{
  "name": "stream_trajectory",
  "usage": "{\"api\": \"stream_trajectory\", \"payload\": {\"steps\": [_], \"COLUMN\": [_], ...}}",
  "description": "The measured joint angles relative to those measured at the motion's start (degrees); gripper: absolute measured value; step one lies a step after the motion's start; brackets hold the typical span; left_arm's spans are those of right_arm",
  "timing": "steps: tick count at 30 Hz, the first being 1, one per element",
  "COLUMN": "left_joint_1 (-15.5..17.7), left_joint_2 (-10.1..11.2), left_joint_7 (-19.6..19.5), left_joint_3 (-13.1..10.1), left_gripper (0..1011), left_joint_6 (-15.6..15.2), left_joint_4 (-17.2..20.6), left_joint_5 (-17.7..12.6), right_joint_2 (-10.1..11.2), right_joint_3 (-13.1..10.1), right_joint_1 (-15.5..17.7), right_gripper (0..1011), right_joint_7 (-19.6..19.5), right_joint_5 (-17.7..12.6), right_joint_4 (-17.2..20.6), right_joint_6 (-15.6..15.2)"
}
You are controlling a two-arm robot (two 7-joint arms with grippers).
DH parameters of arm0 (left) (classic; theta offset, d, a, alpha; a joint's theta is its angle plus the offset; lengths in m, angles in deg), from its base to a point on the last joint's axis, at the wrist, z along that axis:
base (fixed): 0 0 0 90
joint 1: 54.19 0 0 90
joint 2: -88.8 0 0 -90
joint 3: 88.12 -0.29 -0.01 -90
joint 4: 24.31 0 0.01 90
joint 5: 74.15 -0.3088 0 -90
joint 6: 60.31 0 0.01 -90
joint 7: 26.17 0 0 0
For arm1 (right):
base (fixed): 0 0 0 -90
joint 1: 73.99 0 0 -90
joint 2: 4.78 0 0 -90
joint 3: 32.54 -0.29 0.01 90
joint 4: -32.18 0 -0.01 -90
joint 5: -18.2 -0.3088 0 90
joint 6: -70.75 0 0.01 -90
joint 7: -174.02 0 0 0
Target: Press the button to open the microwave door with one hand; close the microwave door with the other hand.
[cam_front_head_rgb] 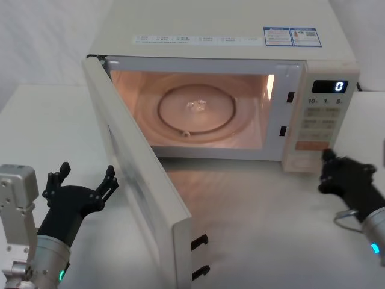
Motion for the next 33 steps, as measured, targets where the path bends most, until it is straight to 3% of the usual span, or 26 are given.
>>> {"api": "stream_trajectory", "payload": {"steps": [7,18,25,33], "left_joint_1": [0.0,0.0,0.0,0.0], "left_joint_2": [0.0,0.0,0.0,0.0], "left_joint_7": [0.0,0.0,0.0,0.0], "left_joint_3": [0.0,0.0,0.0,0.0], "left_gripper": [1001,1001,1001,1001], "left_joint_6": [0.0,0.0,0.0,0.0], "left_joint_4": [0.0,0.0,0.0,0.0], "left_joint_5": [0.0,0.0,0.0,0.0], "right_joint_2": [1.56,2.73,4.0,5.93], "right_joint_3": [-4.25,-8.94,-10.44,-9.87], "right_joint_1": [-0.1,-0.98,-1.47,-1.55], "right_gripper": [0,0,0,0], "right_joint_7": [-0.7,0.38,3.21,5.94], "right_joint_5": [-1.1,-4.77,-8.92,-11.98], "right_joint_4": [1.96,0.79,-0.64,-1.56], "right_joint_6": [0.2,2.02,2.79,2.81]}}
